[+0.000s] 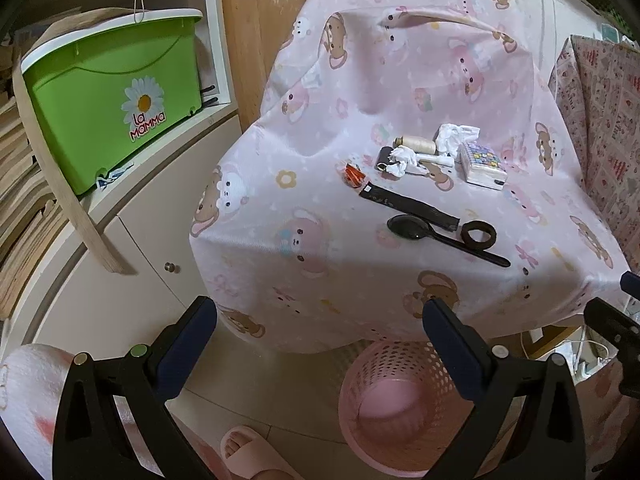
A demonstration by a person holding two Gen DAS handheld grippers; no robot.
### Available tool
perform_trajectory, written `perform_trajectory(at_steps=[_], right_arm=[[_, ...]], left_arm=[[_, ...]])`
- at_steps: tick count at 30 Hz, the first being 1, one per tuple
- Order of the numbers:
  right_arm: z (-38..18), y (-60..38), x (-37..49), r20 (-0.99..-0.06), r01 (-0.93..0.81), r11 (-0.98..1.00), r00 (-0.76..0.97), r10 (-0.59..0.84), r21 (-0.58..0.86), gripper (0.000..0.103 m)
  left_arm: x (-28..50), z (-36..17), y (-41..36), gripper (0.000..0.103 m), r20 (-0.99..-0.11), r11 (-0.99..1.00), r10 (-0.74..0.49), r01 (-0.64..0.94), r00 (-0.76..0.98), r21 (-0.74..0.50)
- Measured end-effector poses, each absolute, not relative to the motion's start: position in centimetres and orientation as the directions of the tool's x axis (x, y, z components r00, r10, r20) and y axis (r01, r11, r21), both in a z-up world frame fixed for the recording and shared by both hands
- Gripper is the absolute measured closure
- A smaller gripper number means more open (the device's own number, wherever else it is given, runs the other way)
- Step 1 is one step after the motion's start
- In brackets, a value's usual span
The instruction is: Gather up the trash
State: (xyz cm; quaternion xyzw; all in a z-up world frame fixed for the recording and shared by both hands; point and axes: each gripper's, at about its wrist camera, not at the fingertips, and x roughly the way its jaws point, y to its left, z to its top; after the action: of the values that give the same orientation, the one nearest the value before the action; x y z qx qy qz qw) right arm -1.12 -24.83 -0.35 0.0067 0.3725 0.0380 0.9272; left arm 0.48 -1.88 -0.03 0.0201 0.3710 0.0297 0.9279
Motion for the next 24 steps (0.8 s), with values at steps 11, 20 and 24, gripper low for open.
perform_trajectory(at_steps=[11, 20, 24], right_arm=[[-0.44, -25.19, -1.02, -0.696, -0.070, 0.994, 0.709, 0.109, 0.085, 0.000], [-0.33, -25.16, -1.02, -0.689, -0.088, 0.991, 0.712, 0.137, 0.106, 0.000], [-0.40, -25.13, -0.99, -0.688, -0.085, 0.992, 0.714, 0.129, 0.098, 0.000]], left_arm=[[0.66, -0.06, -1.42, 0.001, -0.686, 0.997, 0.072, -0.066, 0.724, 0.034], [0.65, -0.18, -1.92, 0.001, -0.687, 0.997, 0.074, -0.055, 0.723, 0.051], [0.69, -0.32, -2.06, 0.001, -0.687, 0.997, 0.080, -0.056, 0.722, 0.058]])
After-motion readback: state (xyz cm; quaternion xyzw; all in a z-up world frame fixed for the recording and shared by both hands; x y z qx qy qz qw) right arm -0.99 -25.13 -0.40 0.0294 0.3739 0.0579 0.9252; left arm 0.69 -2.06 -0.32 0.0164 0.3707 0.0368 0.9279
